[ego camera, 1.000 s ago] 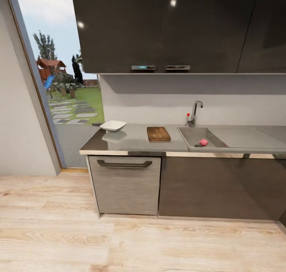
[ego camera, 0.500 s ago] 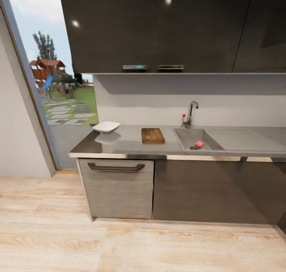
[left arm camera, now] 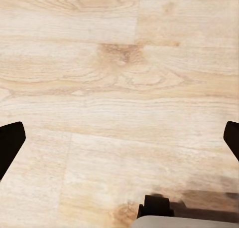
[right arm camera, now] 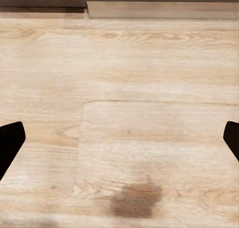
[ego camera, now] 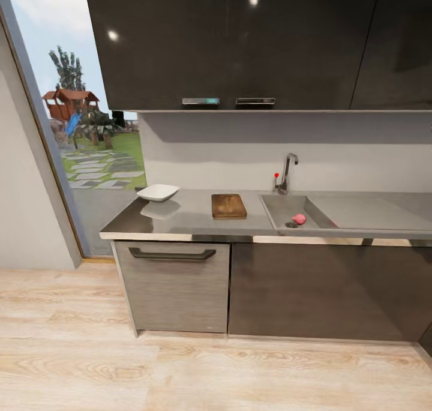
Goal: In the kitchen, take the Vidalia onion out of the sink, dice it on the chopping board with the paring knife, put the diced onion into the bowl on the countertop, then place both the paring knife and the chopping board into the sink.
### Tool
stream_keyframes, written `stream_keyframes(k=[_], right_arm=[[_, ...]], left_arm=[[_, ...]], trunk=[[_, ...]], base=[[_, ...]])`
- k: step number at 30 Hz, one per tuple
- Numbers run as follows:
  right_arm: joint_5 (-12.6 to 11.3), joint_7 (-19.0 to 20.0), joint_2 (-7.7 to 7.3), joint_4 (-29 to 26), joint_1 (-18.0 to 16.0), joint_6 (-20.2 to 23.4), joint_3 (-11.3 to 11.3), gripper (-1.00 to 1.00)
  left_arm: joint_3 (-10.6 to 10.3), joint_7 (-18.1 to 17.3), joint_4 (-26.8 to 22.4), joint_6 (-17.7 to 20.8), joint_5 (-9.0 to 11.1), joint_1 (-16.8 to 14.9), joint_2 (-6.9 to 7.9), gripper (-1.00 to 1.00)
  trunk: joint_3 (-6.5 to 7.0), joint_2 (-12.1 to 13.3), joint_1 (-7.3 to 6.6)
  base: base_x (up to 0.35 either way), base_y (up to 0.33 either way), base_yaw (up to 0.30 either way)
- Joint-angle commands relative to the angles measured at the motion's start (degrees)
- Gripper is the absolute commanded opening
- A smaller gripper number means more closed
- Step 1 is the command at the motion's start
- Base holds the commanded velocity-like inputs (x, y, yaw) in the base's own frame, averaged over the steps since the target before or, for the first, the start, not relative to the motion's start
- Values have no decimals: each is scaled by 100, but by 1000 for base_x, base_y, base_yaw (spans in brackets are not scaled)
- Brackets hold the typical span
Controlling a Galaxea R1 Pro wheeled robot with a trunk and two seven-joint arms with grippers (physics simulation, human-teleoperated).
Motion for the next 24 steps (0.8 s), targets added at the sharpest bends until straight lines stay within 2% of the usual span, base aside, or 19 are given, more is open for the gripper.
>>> stream_keyframes(k=[1,24], right_arm=[[1,-1,-1,1,-1,-14,3,100],[1,3,-2,10,-1,-100,10,100]], left_arm=[[0,14,4,-15,-3,-2,0,100],[0,14,17,-15,-8,-2,0,100]], trunk=[[-5,-3,0],[-5,-3,0]], base=[[1,-1,0],[0,0,0]])
